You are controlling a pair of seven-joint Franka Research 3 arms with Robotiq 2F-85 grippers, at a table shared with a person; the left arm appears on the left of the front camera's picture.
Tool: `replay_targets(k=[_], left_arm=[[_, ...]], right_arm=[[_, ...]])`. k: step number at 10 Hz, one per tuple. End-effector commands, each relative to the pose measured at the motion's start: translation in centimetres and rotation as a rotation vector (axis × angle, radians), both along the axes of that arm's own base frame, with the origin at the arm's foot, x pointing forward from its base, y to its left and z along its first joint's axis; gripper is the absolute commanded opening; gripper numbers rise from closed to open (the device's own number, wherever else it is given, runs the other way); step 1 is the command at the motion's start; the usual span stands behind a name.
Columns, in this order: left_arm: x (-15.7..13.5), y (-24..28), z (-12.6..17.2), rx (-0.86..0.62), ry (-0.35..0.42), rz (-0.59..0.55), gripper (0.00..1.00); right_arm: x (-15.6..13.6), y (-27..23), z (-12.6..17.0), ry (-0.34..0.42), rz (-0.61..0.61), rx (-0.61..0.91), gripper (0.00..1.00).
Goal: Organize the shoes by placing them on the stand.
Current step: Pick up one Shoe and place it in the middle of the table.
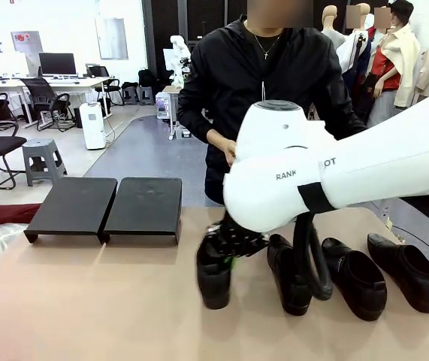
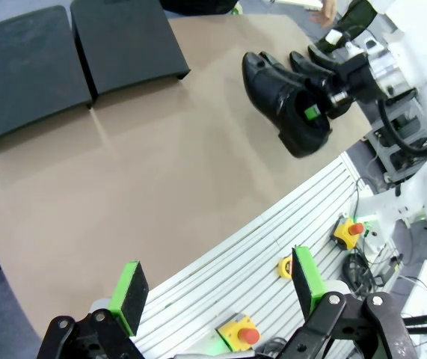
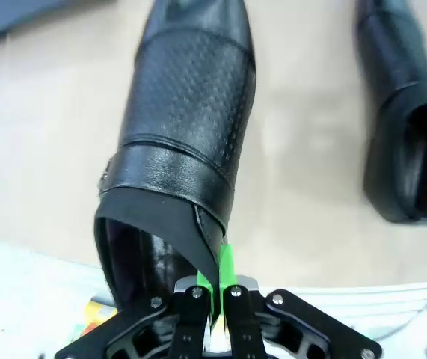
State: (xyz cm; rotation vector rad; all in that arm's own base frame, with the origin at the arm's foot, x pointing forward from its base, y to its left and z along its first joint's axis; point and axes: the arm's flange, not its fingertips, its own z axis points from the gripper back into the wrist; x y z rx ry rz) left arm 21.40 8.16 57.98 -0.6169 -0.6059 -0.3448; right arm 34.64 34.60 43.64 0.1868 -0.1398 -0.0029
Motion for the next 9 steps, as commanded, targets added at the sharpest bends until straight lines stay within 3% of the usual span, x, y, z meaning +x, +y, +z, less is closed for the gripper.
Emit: replay_targets(k=[1,3,7,9], left_arm=[[0.0,0.1,0.0,-0.016,-0.012,-0.021,1.00],[0.0,0.1,0.0,-0.016,-0.012,-0.021,1.00],[0.0,0.1,0.0,-0.016,-0.012,-0.021,1.00],[0.0,0.1,0.0,-0.016,-0.012,-0.021,1.00]], right_arm=[[-0.7,4.4,-1.8,0.013,0.080,0.153,0.00],[-1.9,9.6,-3.7,0.043,0.210,0.192,0.00],[-1.1,14.1,-7.9,0.089,0.214,0.176,0.00],[-0.9,13.9,-8.0,0.084,0.208,0.196,1.00]])
